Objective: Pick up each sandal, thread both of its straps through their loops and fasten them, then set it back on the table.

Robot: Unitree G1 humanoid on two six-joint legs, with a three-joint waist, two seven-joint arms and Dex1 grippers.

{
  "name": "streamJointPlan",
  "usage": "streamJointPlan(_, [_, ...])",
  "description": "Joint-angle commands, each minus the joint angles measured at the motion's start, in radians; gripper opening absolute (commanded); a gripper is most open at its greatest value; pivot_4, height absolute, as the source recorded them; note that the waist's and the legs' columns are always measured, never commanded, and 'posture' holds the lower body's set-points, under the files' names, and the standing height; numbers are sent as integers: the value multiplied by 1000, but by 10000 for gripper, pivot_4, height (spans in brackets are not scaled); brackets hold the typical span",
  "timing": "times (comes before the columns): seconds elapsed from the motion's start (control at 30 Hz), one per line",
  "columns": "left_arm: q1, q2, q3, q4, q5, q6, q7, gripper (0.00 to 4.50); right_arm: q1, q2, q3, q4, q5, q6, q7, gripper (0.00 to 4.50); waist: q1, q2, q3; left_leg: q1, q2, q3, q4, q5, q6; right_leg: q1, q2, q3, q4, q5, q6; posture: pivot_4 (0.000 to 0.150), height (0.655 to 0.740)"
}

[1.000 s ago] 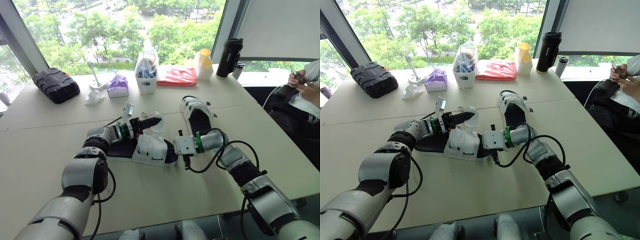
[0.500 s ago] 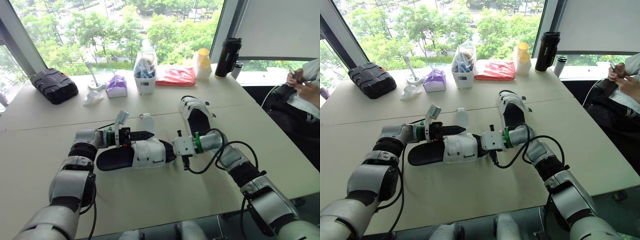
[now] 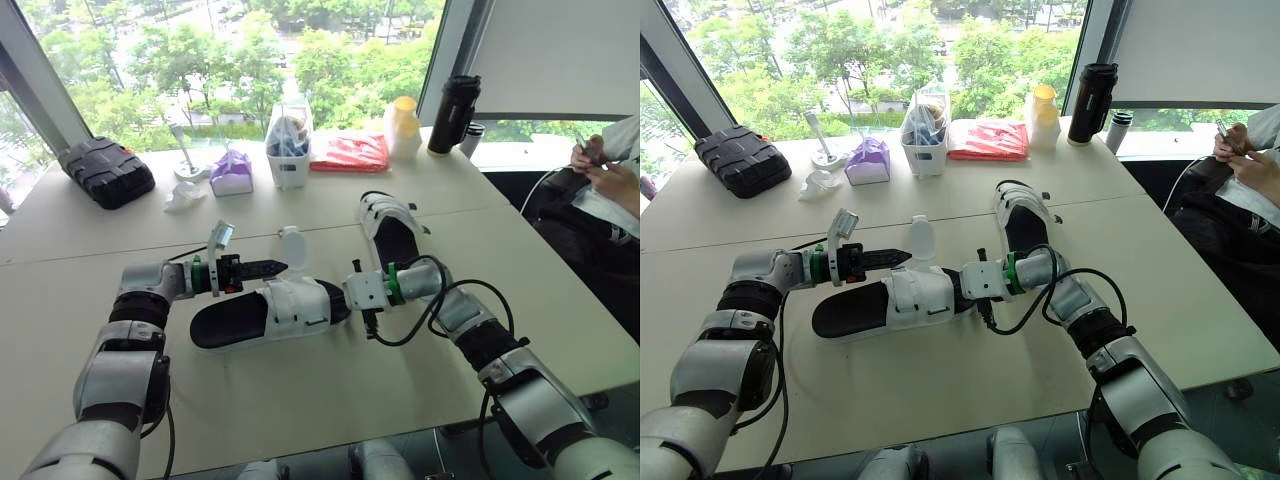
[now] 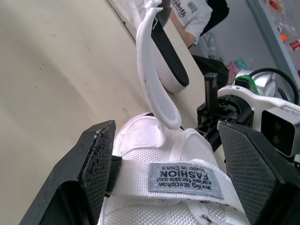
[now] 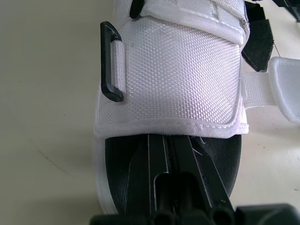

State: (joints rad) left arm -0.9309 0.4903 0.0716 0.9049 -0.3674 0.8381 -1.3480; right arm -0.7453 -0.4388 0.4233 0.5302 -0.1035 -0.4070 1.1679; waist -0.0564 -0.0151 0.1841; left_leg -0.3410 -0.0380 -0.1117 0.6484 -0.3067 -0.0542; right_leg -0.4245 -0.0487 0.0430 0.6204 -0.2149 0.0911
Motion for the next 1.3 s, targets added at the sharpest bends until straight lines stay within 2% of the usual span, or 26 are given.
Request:
streamJointPlan(0.03, [-63, -7, -5, 37, 18, -48, 2, 35761, 9, 3, 27, 27, -40, 10, 8, 0, 0, 0, 0, 0, 0, 0, 0, 0, 0, 0, 0, 0, 0, 0, 0, 1500, 7400])
streamJointPlan(0.33, [-156, -106, 3, 211, 74, -193, 90, 35761, 9, 4, 27, 27, -44, 11, 1, 0, -3, 0, 0, 0, 0, 0, 0, 0, 0, 0, 0, 0, 0, 0, 0, 1500, 7400])
streamJointPlan(0.63, [-236, -188, 156, 330, 9, -217, 247, 35761, 13, 1, 31, 23, -52, 10, -10, 0, -6, 0, 0, 0, 0, 0, 0, 0, 0, 0, 0, 0, 0, 0, 0, 1500, 7400])
streamJointPlan(0.87, [-270, -199, 261, 356, -39, -204, 323, 35761, 17, -4, 30, 20, -52, 10, -14, 0, -10, 0, 0, 0, 0, 0, 0, 0, 0, 0, 0, 0, 1, 0, 0, 1500, 7400])
streamJointPlan(1.3, [-291, -185, 342, 357, -57, -209, 364, 35761, 18, -2, 33, 25, -58, 2, -16, 0, -11, 0, 0, 0, 0, 0, 0, 0, 0, 0, 0, 0, 1, 0, 0, 1500, 7400])
